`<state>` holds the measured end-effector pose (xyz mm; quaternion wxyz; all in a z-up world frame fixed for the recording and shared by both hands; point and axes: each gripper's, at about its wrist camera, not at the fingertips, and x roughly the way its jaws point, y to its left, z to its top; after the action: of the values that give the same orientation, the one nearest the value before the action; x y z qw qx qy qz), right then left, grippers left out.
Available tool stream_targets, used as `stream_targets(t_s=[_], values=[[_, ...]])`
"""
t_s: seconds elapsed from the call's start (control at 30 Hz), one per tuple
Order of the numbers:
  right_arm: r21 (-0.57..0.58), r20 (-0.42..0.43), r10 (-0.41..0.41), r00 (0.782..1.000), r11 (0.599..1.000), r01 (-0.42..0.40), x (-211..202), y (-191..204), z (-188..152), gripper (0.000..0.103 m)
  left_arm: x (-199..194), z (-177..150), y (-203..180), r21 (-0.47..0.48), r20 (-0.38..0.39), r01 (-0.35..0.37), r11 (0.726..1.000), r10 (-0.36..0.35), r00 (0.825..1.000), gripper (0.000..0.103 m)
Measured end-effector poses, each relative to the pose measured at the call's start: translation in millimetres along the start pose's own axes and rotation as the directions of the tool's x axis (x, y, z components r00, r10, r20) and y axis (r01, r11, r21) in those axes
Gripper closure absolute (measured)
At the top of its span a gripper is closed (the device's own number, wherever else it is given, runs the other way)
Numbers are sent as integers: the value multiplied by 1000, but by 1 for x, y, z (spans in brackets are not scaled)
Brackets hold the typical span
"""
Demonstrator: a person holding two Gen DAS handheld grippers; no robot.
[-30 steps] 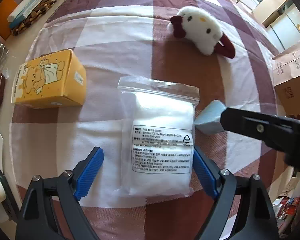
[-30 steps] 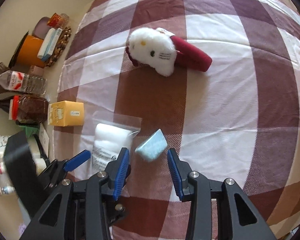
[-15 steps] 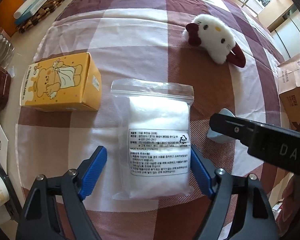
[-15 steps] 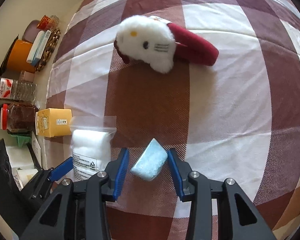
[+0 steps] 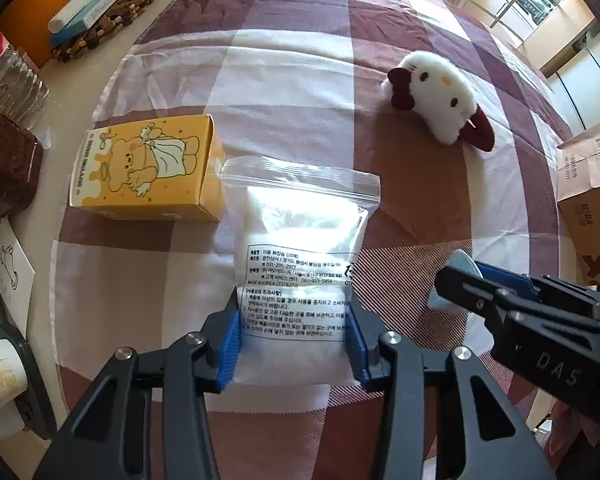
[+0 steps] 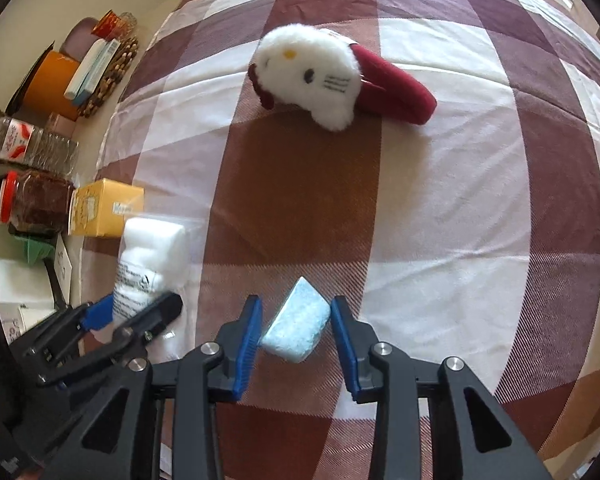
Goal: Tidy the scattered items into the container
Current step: 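Grasp the zip bag of cotton pads with the left tool while the right tool grasps the blue sponge, then carry the cotton-pad bag and blue sponge with both tools over the cardboard box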
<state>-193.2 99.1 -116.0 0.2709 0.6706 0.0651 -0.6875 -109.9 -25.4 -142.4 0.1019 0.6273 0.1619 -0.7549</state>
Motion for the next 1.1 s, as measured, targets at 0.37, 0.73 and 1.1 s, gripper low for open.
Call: stream_targets(t_s=[0.37, 0.73, 1.1], values=[[-9, 40, 12, 999, 1000, -12, -31, -2, -18, 67, -29, -8, -2, 3, 36, 16, 1000, -16, 999, 63], [-15, 133, 45, 990, 999, -43, -83, 2, -26, 67, -69, -8, -18, 6, 87, 8, 1000, -8, 996, 63], [-22, 214, 43, 976, 999, -39, -127, 3, -50, 67, -104, -20, -41, 57, 138, 1, 998, -9, 990, 63]])
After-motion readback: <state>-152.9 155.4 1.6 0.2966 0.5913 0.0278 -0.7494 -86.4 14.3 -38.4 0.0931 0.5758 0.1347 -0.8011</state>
